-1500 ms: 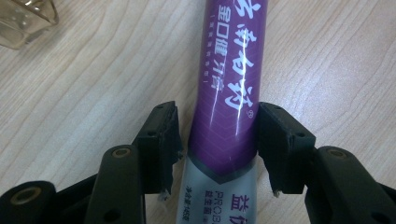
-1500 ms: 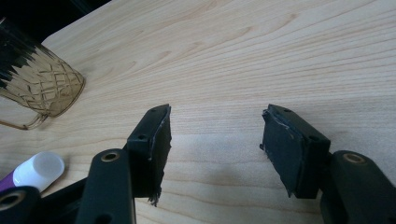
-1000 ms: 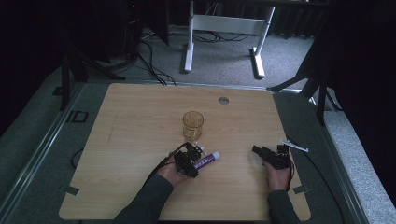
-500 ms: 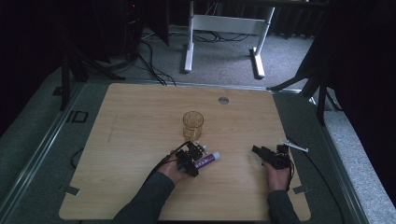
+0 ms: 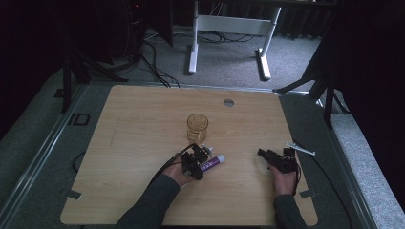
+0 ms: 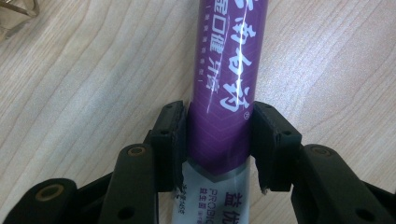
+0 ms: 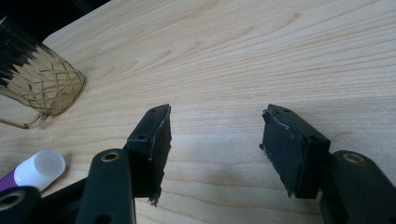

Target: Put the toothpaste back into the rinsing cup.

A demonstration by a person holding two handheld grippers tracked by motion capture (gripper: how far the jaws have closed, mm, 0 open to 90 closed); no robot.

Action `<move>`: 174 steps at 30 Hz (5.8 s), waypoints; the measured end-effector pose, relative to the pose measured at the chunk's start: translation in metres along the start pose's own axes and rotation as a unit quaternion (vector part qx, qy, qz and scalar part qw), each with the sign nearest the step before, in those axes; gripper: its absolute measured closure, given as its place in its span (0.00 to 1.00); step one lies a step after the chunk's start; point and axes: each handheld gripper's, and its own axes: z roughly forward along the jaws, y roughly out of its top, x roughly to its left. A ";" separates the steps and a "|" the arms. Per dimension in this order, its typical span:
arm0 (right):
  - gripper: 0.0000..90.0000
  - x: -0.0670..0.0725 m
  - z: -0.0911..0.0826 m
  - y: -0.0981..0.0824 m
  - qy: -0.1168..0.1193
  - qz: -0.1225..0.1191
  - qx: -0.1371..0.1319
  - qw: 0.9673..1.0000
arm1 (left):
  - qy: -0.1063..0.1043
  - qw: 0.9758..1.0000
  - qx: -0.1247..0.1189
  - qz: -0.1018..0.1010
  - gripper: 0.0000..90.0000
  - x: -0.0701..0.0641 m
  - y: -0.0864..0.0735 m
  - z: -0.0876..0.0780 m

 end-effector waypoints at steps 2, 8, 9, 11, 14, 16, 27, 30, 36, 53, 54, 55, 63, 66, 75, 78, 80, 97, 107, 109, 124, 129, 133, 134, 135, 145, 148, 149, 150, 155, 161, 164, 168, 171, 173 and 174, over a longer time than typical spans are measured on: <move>0.46 0.000 0.000 0.000 0.000 0.000 0.000 1.000 | -0.001 1.000 0.002 -0.001 0.64 0.000 0.000 0.000; 0.46 0.000 0.000 0.000 0.000 0.000 0.000 1.000 | 0.001 1.000 0.003 0.000 0.68 -0.001 0.000 -0.001; 0.46 0.000 0.000 0.000 0.000 0.000 0.000 1.000 | 0.001 1.000 0.002 0.000 0.69 -0.001 0.000 -0.001; 0.46 0.000 0.000 0.000 0.000 0.000 0.000 1.000 | 0.001 1.000 -0.001 0.000 0.73 -0.001 0.000 -0.003; 0.46 0.000 0.000 0.000 0.000 0.000 0.000 1.000 | 0.000 1.000 -0.007 0.003 0.78 0.000 0.000 -0.006; 0.46 0.000 0.000 0.000 0.001 0.000 0.000 1.000 | 0.013 1.000 -0.008 0.012 0.81 -0.003 0.000 -0.007; 0.46 0.000 0.000 0.000 0.002 0.000 0.001 1.000 | 0.031 0.999 -0.028 0.005 0.83 -0.001 -0.001 -0.014; 0.46 0.000 0.000 0.000 0.002 0.000 0.001 1.000 | 0.035 0.999 -0.030 0.003 0.84 0.000 -0.002 -0.018; 0.46 0.000 0.000 0.000 0.001 0.000 0.000 1.000 | 0.038 0.999 -0.037 0.002 0.84 0.000 -0.002 -0.024; 0.46 0.000 0.000 0.000 0.001 0.001 0.000 1.000 | 0.039 0.997 -0.068 -0.013 0.85 0.009 -0.003 -0.050; 0.46 0.000 0.000 0.000 0.001 0.001 0.000 1.000 | 0.038 0.997 -0.072 -0.014 0.84 0.010 -0.003 -0.052; 0.46 0.000 0.000 0.000 0.001 0.001 0.001 1.000 | 0.037 0.996 -0.074 -0.016 0.84 0.010 -0.003 -0.054; 0.46 0.001 0.000 -0.001 0.001 0.001 0.000 1.000 | 0.042 0.995 -0.090 -0.026 0.85 0.019 -0.004 -0.071; 0.46 0.001 0.000 -0.001 0.001 0.001 0.001 1.000 | 0.043 0.994 -0.095 -0.031 0.84 0.022 -0.006 -0.075; 0.46 0.001 -0.001 -0.001 0.002 0.001 0.000 1.000 | 0.042 0.991 -0.114 -0.046 0.85 0.032 -0.008 -0.093; 0.46 0.001 -0.001 -0.001 0.002 0.001 0.000 1.000 | 0.047 0.991 -0.116 -0.051 0.84 0.038 -0.008 -0.099; 0.46 0.001 -0.001 -0.001 0.002 0.002 0.000 1.000 | 0.050 0.990 -0.118 -0.055 0.84 0.040 -0.008 -0.103; 0.46 0.001 -0.001 -0.001 0.002 0.001 0.000 1.000 | 0.060 0.986 -0.136 -0.073 0.84 0.058 -0.009 -0.122; 0.46 0.003 -0.001 -0.002 -0.004 -0.006 0.002 1.000 | 0.064 0.987 -0.130 -0.074 0.84 0.063 -0.005 -0.128; 0.47 0.004 0.000 -0.002 -0.005 -0.010 0.003 1.000 | 0.065 0.987 -0.129 -0.074 0.84 0.064 -0.005 -0.129; 0.65 0.043 0.013 -0.005 0.019 -0.095 0.033 0.995 | 0.061 0.988 -0.116 -0.084 0.84 0.076 -0.003 -0.124; 0.69 0.061 0.017 -0.003 0.030 -0.139 0.034 0.989 | 0.067 0.988 -0.110 -0.081 0.84 0.077 -0.001 -0.126; 0.75 0.068 0.021 0.000 0.035 -0.148 0.034 0.988 | 0.068 0.988 -0.109 -0.081 0.84 0.077 0.001 -0.127; 0.79 0.070 0.022 0.001 0.037 -0.152 0.036 0.987 | 0.068 0.988 -0.109 -0.081 0.84 0.077 0.001 -0.127; 0.81 0.072 0.023 0.001 0.039 -0.160 0.036 0.986 | 0.068 0.989 -0.107 -0.079 0.84 0.077 0.001 -0.127; 0.87 0.102 0.040 0.007 0.060 -0.213 0.045 0.974 | 0.069 0.989 -0.101 -0.082 0.84 0.080 0.003 -0.128; 0.92 0.112 0.046 0.008 0.074 -0.233 0.045 0.969 | 0.069 0.990 -0.098 -0.081 0.84 0.081 0.003 -0.128; 0.93 0.114 0.049 0.008 0.075 -0.239 0.046 0.967 | 0.068 0.990 -0.096 -0.082 0.84 0.081 0.003 -0.127; 0.94 0.117 0.051 0.008 0.075 -0.244 0.046 0.966 | 0.068 0.990 -0.096 -0.082 0.84 0.081 0.003 -0.127; 0.96 0.128 0.059 0.013 0.077 -0.256 0.048 0.963 | 0.066 0.990 -0.097 -0.082 0.84 0.082 0.004 -0.126; 0.93 0.142 0.067 0.019 0.092 -0.278 0.055 0.955 | 0.062 0.991 -0.088 -0.078 0.84 0.082 0.005 -0.124; 0.92 0.150 0.071 0.020 0.099 -0.286 0.060 0.951 | 0.060 0.991 -0.087 -0.080 0.84 0.083 0.005 -0.123; 0.91 0.164 0.076 0.021 0.111 -0.302 0.061 0.945 | 0.059 0.991 -0.086 -0.082 0.84 0.085 0.006 -0.122; 0.91 0.174 0.079 0.021 0.120 -0.312 0.063 0.941 | 0.059 0.991 -0.083 -0.083 0.84 0.086 0.006 -0.121; 0.90 0.179 0.081 0.020 0.126 -0.317 0.063 0.938 | 0.059 0.991 -0.081 -0.084 0.84 0.087 0.006 -0.121; 0.90 0.182 0.082 0.020 0.128 -0.320 0.065 0.936 | 0.059 0.991 -0.082 -0.085 0.84 0.087 0.006 -0.121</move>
